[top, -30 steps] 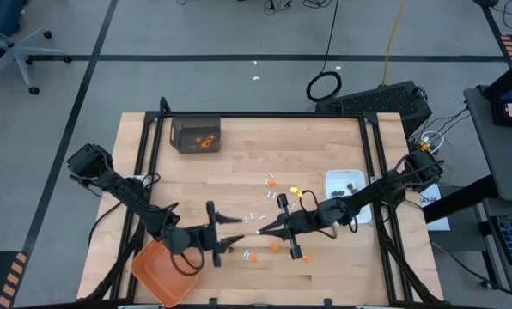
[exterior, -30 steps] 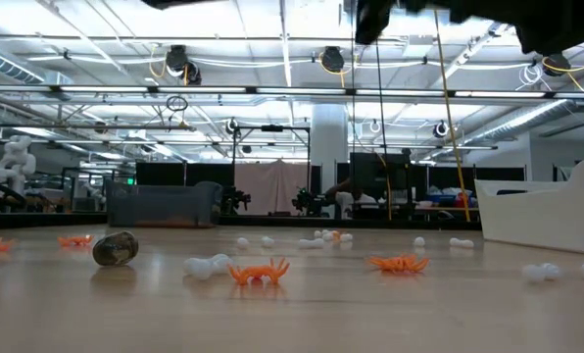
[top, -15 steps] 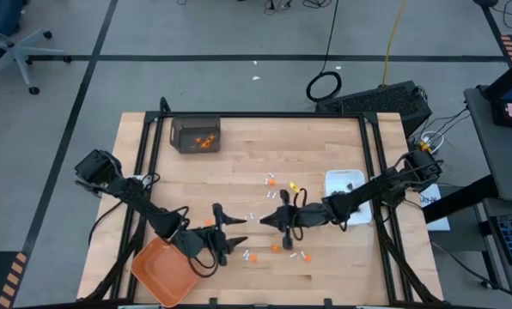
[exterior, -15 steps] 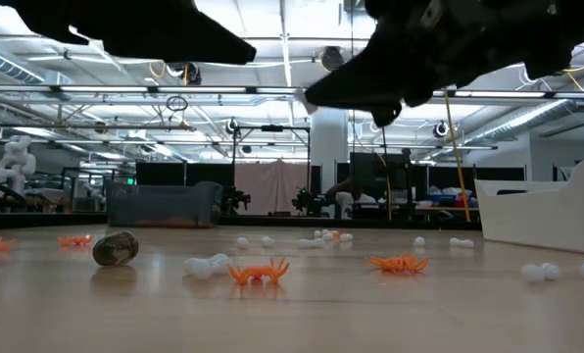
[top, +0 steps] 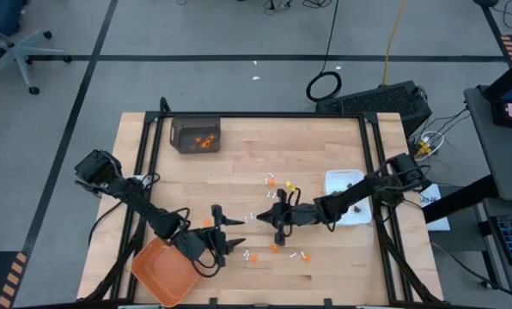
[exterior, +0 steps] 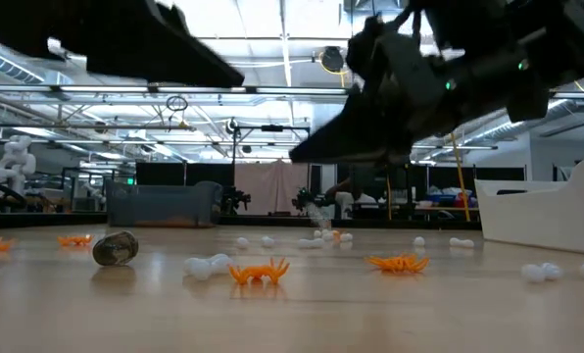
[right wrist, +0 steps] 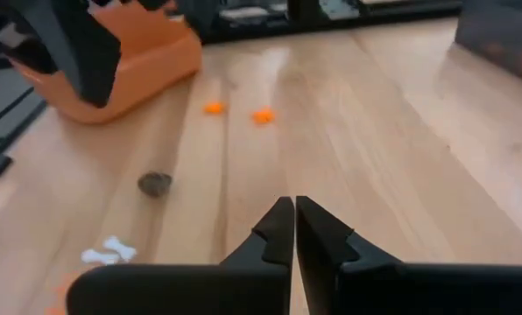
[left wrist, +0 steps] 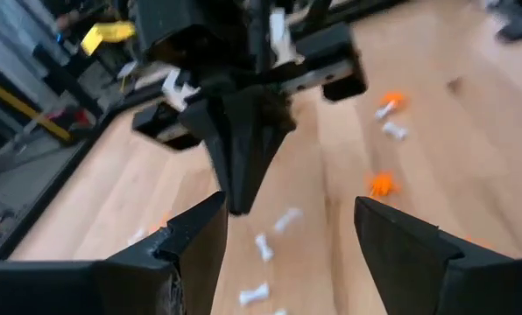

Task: Sort Halloween decoration
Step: Put the white bone toy into the orange bin

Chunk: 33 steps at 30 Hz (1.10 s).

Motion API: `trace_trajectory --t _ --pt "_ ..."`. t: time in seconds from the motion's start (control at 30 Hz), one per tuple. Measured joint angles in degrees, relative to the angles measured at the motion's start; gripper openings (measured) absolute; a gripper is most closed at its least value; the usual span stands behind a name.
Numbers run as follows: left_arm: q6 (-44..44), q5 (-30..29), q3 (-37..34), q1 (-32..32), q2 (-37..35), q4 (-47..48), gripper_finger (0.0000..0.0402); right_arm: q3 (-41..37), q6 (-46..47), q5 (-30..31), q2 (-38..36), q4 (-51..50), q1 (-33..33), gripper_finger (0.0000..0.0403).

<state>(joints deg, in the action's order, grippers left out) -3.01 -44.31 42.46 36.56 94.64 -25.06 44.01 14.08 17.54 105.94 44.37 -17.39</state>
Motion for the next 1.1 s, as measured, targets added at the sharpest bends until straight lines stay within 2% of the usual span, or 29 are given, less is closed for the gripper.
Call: trace_trajectory --t 0.17,0.3,0.43,0.53,0.63,0.8,0.97,1.1 --pt "8.1 -0.9 0.0 -0.3 0.0 7.3 0.0246 0.0 -0.2 -2.6 0.6 -1.4 1.2 0.0" --pt "10.1 -0.9 0.0 -0.3 0.0 8.7 0.0246 0.1 -3.2 -2.8 -2.8 -6.5 0.8 0.0" --pt "10.2 -0.9 0.0 -0.3 0.0 8.5 0.0246 0.3 -2.8 -2.6 -9.7 -20.2 0.2 0.0" --pt "10.2 -0.9 0.0 -0.4 0.0 8.0 0.0246 0.3 -1.9 -2.7 -15.0 -34.4 -0.4 0.0008" --pt "10.1 -0.9 0.0 -0.9 0.0 7.3 0.0246 0.3 -1.9 -2.6 -17.5 -45.5 -1.1 0.0031" --pt "10.2 0.1 0.0 -1.9 0.0 5.9 0.0246 0.3 -3.0 -5.4 -17.5 -55.9 -1.1 0.0088" --pt "10.2 0.8 0.0 -2.6 0.0 5.9 0.0246 0.3 -6.0 -7.5 -17.5 -61.4 -1.5 0.0135" --pt "10.2 0.8 0.0 -2.9 0.0 5.8 0.0246 0.3 -0.8 -8.7 -17.5 -60.7 -1.0 0.0148"
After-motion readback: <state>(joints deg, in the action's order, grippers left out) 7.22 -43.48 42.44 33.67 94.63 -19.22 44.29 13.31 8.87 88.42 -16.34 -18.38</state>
